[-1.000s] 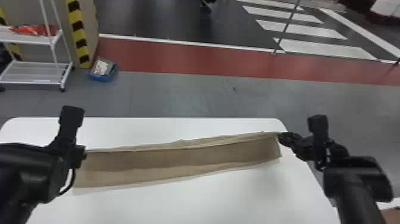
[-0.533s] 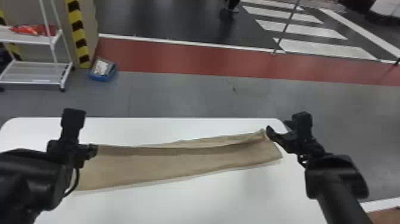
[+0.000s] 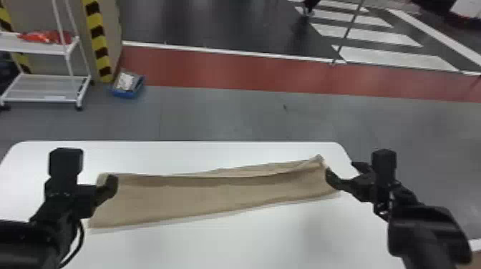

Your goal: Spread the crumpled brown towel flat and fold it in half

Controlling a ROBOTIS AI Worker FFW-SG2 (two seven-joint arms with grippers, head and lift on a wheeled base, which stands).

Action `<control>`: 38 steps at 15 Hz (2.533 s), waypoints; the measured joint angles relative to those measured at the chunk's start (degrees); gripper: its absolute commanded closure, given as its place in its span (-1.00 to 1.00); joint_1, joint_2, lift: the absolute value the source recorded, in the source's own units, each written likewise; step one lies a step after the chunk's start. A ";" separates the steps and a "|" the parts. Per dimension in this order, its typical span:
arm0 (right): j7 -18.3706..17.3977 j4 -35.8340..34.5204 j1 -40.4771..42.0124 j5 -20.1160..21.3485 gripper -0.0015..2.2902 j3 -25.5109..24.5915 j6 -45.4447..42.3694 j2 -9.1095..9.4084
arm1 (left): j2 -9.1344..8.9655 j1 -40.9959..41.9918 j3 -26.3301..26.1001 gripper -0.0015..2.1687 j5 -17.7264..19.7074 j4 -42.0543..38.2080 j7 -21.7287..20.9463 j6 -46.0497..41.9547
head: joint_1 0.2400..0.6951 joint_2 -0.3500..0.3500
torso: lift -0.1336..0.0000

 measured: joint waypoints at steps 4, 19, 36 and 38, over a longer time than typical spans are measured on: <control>2.44 -2.58 5.72 0.09 -0.81 -1.28 -5.34 -1.28 | 0.08 1.56 3.87 -0.67 4.76 -3.19 -2.25 11.81 | 1.00 -0.74 | 1.00; 0.88 -0.41 7.35 3.17 -0.81 -3.60 -12.52 -2.57 | -0.03 0.70 5.14 -0.36 7.58 -2.05 -2.30 24.30 | 1.00 -0.86 | 1.00; 1.95 -4.67 9.21 2.45 -0.81 -2.63 -12.38 0.82 | 2.81 6.44 11.95 0.25 6.88 -12.33 -5.68 32.52 | 1.00 -0.59 | 1.00; 2.06 -5.43 9.44 2.73 -0.81 -2.59 -11.60 0.99 | 2.58 6.02 11.50 0.25 6.54 -10.48 -5.72 27.90 | 1.00 -0.57 | 1.00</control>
